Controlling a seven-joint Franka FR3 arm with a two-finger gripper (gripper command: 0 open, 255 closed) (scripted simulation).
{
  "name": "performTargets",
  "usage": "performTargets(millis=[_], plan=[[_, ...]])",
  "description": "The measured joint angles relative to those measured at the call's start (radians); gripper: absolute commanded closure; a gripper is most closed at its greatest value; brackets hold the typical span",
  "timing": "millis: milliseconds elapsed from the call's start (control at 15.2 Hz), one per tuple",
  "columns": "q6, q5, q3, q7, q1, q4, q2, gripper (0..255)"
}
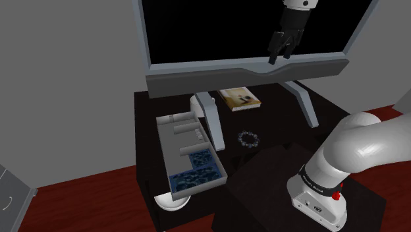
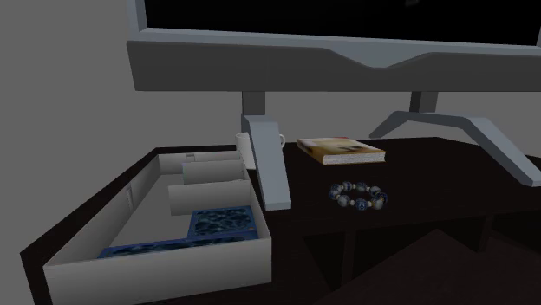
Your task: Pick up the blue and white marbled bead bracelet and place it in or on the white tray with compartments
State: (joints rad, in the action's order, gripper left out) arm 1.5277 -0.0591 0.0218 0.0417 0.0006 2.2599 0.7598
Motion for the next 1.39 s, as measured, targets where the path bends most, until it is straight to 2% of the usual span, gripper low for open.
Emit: performTargets(millis=[330, 858, 1386], plan=[[0.05, 0.009, -0.016, 0.045, -0.007, 0.088, 0.0, 0], [0.217, 0.052, -0.073, 0.179, -0.014, 0.316, -0.037, 0], [0.414, 0.108, -0.131, 0.308, -0.008, 0.477, -0.171, 0]])
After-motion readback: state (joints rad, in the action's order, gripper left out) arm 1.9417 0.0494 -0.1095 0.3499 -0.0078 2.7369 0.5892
